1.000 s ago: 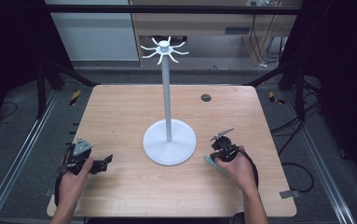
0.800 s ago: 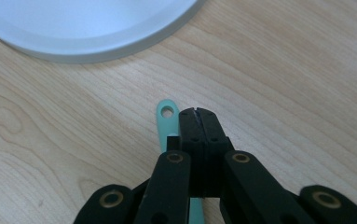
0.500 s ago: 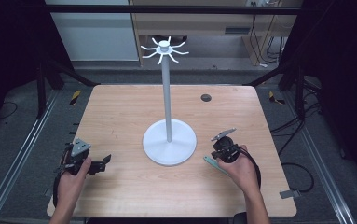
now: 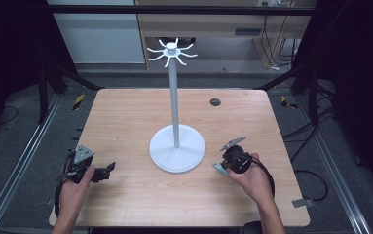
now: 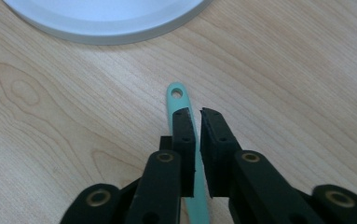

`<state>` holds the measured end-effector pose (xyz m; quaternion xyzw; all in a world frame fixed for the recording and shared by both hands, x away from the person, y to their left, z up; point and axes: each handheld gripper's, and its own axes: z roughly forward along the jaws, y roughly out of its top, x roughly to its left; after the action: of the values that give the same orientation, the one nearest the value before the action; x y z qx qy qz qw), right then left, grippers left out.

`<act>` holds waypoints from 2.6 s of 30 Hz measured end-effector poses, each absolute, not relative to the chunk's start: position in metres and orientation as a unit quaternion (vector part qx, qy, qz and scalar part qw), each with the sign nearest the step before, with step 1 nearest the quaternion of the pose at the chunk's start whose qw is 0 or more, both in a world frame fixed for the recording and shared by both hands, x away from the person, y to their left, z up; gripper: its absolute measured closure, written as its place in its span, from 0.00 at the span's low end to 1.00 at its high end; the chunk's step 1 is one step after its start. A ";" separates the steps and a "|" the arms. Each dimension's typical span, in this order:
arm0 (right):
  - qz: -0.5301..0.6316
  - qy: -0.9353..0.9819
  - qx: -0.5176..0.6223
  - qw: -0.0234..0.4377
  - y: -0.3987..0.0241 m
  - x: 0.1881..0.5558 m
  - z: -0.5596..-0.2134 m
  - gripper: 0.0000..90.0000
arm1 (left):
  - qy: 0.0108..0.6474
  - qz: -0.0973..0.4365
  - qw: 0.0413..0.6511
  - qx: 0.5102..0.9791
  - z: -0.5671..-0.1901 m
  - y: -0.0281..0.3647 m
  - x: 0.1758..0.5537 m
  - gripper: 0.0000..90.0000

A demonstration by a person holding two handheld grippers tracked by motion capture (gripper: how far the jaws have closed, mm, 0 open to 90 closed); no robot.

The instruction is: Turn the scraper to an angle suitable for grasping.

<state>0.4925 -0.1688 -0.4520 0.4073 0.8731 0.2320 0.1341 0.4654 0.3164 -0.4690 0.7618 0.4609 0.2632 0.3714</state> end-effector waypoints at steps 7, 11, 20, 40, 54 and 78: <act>0.218 0.878 0.405 0.135 -0.168 0.492 -0.451 0.72 | 0.460 0.265 0.370 0.762 -0.469 0.317 0.465 0.03; 0.212 0.883 0.397 0.132 -0.167 0.493 -0.453 0.66 | 0.459 0.264 0.369 0.764 -0.469 0.316 0.465 0.03; 0.189 0.895 0.383 0.125 -0.161 0.496 -0.450 0.64 | 0.461 0.265 0.371 0.761 -0.468 0.318 0.465 0.03; 0.146 0.905 0.390 0.086 -0.156 0.515 -0.462 0.66 | 0.455 0.264 0.368 0.767 -0.469 0.314 0.466 0.04; 0.137 0.907 0.391 0.073 -0.153 0.518 -0.464 0.71 | 0.453 0.263 0.368 0.768 -0.469 0.313 0.465 0.04; 0.137 0.911 0.385 0.057 -0.151 0.523 -0.468 0.82 | 0.452 0.263 0.367 0.770 -0.469 0.313 0.465 0.04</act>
<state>0.5231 -0.1510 -0.4683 0.3849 0.9110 0.1367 0.0565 0.4650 0.3129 -0.4691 0.7695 0.4520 0.2629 0.3667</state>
